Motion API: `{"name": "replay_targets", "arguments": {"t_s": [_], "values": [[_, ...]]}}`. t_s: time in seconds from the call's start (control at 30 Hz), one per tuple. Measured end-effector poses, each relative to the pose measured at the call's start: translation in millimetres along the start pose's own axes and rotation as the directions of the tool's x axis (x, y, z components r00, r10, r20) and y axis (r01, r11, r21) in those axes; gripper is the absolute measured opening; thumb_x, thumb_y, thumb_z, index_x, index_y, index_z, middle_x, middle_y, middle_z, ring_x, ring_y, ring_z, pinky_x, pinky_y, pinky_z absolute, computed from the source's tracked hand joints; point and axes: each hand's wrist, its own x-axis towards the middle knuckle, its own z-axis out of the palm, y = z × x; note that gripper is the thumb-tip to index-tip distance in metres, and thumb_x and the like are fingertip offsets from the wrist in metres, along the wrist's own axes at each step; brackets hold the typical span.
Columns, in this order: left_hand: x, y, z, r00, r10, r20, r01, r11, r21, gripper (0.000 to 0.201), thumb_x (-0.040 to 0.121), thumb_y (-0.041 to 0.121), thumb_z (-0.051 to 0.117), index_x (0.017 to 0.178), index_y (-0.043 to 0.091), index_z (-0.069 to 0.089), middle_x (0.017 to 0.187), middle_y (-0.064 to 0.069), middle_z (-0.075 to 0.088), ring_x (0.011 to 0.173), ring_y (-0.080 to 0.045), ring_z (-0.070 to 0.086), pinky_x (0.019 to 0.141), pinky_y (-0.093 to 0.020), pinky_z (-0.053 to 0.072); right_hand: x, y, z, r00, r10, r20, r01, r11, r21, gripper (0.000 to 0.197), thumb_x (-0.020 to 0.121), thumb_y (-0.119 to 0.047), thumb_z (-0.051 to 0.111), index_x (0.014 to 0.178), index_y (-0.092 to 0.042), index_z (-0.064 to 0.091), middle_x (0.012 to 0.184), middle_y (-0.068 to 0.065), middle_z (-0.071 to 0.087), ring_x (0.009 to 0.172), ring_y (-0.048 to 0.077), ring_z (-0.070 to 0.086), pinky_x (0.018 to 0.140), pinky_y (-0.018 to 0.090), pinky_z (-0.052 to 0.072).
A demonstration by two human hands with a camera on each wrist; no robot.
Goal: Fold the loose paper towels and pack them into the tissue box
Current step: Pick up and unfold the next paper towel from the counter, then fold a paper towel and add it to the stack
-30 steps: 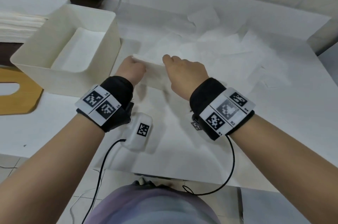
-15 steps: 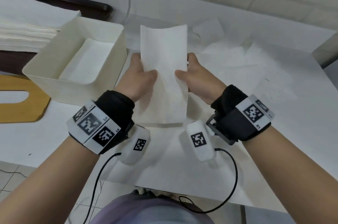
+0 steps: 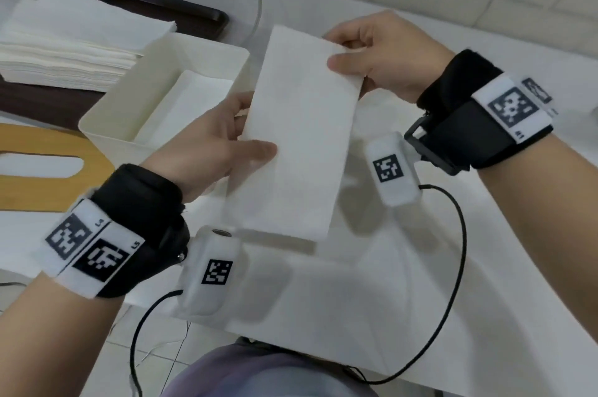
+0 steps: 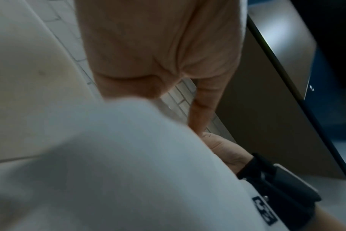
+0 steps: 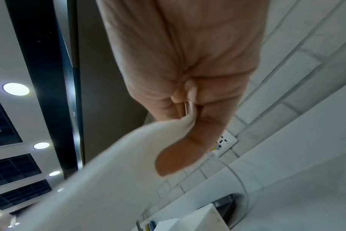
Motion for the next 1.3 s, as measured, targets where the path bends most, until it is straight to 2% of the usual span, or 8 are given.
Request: {"name": "replay_targets", "arguments": {"t_s": [0.13,0.23,0.33,0.47,0.67,0.9,1.07,1.3], "values": [[-16,8,-20,0.999,0.022,0.028,-0.023,0.999,0.034,0.100,0.054,0.008,0.076,0.132,0.045,0.026,0.096,0.004,0.073,0.085,-0.013,0.070,0.070,-0.022,0.056,33,-13,5,0.962,-0.193,-0.192,0.174,0.978,-0.112,0.030,0.089,0.000,0.047,0.113,-0.018,0.055,0.093,-0.006,0.046,0.074,0.006,0.056,0.058,0.017,0.052],[-19,22,-42,0.976,0.145,-0.163,-0.139,0.989,0.050,0.062,0.072,-0.003,0.066,0.110,0.041,0.044,0.073,0.012,0.068,0.059,-0.002,0.062,0.054,-0.014,0.052,59,-26,16,0.897,-0.377,-0.232,0.306,0.907,-0.290,0.027,0.087,-0.002,0.042,0.100,-0.021,0.055,0.093,-0.016,0.050,0.089,-0.002,0.050,0.077,0.009,0.042],[-19,31,-67,0.920,0.219,-0.325,-0.129,0.952,0.276,0.033,0.084,0.001,0.061,0.083,0.034,0.065,0.074,0.018,0.068,0.063,-0.001,0.061,0.056,-0.014,0.053,87,-37,30,0.890,-0.393,-0.231,0.274,0.866,-0.418,0.030,0.092,-0.006,0.036,0.104,-0.014,0.062,0.093,-0.013,0.055,0.066,-0.014,0.047,0.063,0.000,0.033],[-11,28,-85,0.869,0.223,-0.442,0.069,0.830,0.554,0.027,0.083,0.010,0.062,0.084,0.037,0.066,0.086,0.015,0.066,0.060,0.003,0.061,0.069,-0.015,0.049,116,-43,52,0.925,-0.361,-0.122,0.215,0.760,-0.614,0.036,0.092,-0.007,0.043,0.125,-0.020,0.049,0.126,0.001,0.052,0.096,0.014,0.055,0.071,0.022,0.041],[6,13,-95,0.880,0.007,-0.476,0.417,0.470,0.778,0.032,0.083,0.007,0.062,0.111,0.022,0.063,0.093,0.002,0.047,0.086,-0.015,0.042,0.069,-0.024,0.034,146,-31,94,0.973,-0.174,0.153,0.228,0.590,-0.775,0.044,0.089,0.002,0.047,0.131,-0.010,0.046,0.140,0.009,0.037,0.128,0.024,0.038,0.095,0.020,0.029],[24,10,-99,0.862,-0.210,-0.462,0.506,0.281,0.816,0.031,0.081,0.011,0.069,0.111,0.015,0.065,0.097,-0.001,0.052,0.089,-0.020,0.047,0.076,-0.028,0.037,161,-17,119,0.949,0.105,0.296,0.214,0.474,-0.854,0.050,0.090,0.004,0.042,0.135,-0.018,0.047,0.144,0.011,0.038,0.126,0.028,0.043,0.099,0.029,0.037],[31,10,-94,0.858,-0.290,-0.423,0.470,0.112,0.876,0.032,0.083,0.011,0.062,0.114,0.006,0.064,0.111,-0.012,0.061,0.101,-0.030,0.056,0.081,-0.032,0.043,165,-19,135,0.893,0.255,0.370,0.303,0.265,-0.915,0.043,0.088,-0.002,0.046,0.131,0.001,0.049,0.134,0.022,0.049,0.120,0.036,0.050,0.097,0.038,0.043],[32,14,-81,0.911,-0.226,-0.346,0.356,0.006,0.934,0.033,0.087,0.031,0.059,0.120,0.027,0.059,0.117,-0.001,0.047,0.120,-0.023,0.036,0.097,-0.034,0.036,172,-16,149,0.909,0.154,0.386,0.355,0.194,-0.914,0.048,0.074,-0.042,0.066,0.114,-0.017,0.059,0.133,0.007,0.041,0.121,0.035,0.038,0.098,0.047,0.038]]}}
